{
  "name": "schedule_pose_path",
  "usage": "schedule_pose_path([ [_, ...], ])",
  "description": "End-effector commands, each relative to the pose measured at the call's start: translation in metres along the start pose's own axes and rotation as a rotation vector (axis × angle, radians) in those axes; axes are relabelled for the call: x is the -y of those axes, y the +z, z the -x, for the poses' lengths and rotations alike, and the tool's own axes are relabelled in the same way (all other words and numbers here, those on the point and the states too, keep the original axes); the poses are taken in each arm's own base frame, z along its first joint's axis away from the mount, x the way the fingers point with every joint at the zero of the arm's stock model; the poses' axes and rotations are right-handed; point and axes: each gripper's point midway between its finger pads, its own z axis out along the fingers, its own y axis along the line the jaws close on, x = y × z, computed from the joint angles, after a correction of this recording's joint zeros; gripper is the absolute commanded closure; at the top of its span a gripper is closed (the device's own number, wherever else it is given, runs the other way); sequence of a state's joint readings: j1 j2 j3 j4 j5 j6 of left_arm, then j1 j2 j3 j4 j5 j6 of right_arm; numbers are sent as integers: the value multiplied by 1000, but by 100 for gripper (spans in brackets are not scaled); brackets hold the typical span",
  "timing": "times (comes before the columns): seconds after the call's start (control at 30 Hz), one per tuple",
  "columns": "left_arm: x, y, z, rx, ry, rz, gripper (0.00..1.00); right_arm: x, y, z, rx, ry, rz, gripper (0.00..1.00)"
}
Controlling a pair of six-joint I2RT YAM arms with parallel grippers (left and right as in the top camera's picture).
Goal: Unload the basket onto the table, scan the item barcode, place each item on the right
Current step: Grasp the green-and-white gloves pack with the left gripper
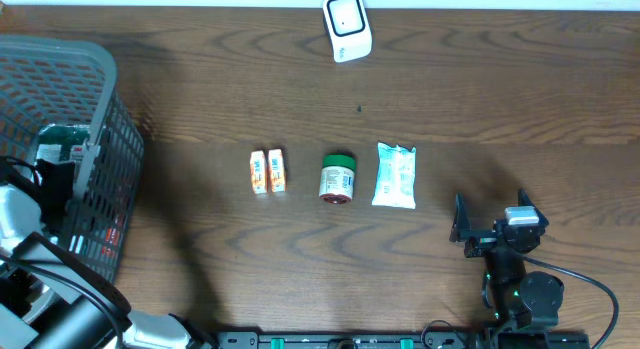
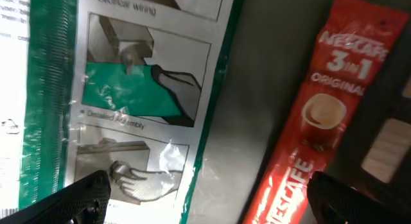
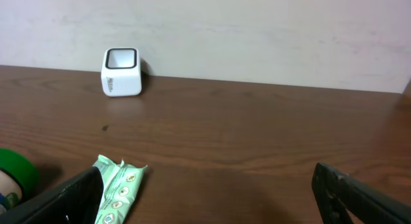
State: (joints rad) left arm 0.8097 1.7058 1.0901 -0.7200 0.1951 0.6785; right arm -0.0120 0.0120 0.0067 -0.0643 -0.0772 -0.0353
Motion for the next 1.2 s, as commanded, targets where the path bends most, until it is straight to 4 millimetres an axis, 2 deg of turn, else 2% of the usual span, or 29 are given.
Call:
schedule_pose_path([
  [0.0,15,15,-16,-31,6,-49,2,0,0,0,0,12,0,1],
  [0.1,18,23,-19,-19,6,-58,2,0,0,0,0,12,0,1],
  [0.2,14,30,-21,-11,11,-27,2,0,0,0,0,12,0,1],
  [0.33,-10,26,-20,-26,-18,103,21,0,0,0,0,12,0,1],
  [0.4,-19,17,-16,-9,-45,157,30,0,0,0,0,12,0,1],
  [0.5,-22,-3,-4,57,-55,189,30,0,0,0,0,12,0,1],
  [0.53,-19,-17,4,116,-49,189,38,0,0,0,0,12,0,1],
  [0.6,-15,-30,11,165,-42,184,52,0,0,0,0,12,0,1],
  [0.63,-13,-35,13,183,-39,182,57,0,0,0,0,12,0,1],
  [0.67,-12,-40,14,198,-45,184,57,0,0,0,0,12,0,1],
  [0.7,-11,-44,15,209,-63,187,54,0,0,0,0,12,0,1],
  [0.73,-9,-47,15,215,-69,183,35,0,0,0,0,12,0,1],
  [0.77,-4,-49,15,221,-67,161,22,0,0,0,0,12,0,1],
  [0.8,0,-48,14,222,-65,137,16,0,0,0,0,12,0,1],
  [0.9,15,-41,8,197,-20,60,13,0,0,0,0,12,0,1],
  [0.97,17,-34,4,167,22,45,9,0,0,0,0,12,0,1],
  [1.07,13,-20,0,124,87,46,5,0,0,0,0,12,0,1],
  [1.17,-4,-6,-4,73,88,106,1,0,0,0,0,12,0,1],
])
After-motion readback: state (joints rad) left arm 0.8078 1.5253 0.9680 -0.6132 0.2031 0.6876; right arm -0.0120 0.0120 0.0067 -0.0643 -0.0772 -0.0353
